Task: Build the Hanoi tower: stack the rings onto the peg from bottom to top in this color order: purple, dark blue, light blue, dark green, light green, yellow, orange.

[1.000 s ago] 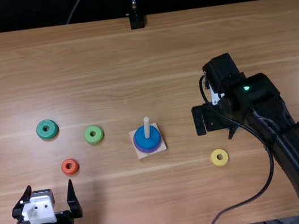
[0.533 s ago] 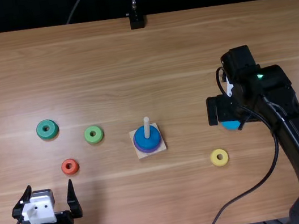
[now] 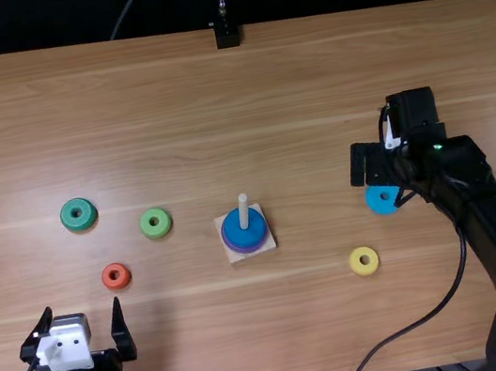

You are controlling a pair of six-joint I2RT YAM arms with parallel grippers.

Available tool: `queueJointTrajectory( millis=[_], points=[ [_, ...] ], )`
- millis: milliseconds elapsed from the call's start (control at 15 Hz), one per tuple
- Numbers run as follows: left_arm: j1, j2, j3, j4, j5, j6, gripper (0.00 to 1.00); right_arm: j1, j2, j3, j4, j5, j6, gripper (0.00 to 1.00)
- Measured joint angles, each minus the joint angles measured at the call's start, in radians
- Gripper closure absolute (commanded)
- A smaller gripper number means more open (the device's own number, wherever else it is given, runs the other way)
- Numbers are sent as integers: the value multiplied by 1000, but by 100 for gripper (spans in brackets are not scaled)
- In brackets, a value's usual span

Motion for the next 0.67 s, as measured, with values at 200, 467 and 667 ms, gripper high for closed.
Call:
queueJointTrajectory(
  millis=[200, 467, 667],
  points=[
    [0, 0, 0, 0, 1, 0, 0, -16, 0, 0, -68, 0, -22, 0],
    [0, 0, 0, 0, 1, 0, 0, -16, 84, 0, -168, 1, -73, 0],
    [0, 0, 0, 0, 1, 0, 0, -16, 112, 5, -169, 0, -82, 0]
  ],
)
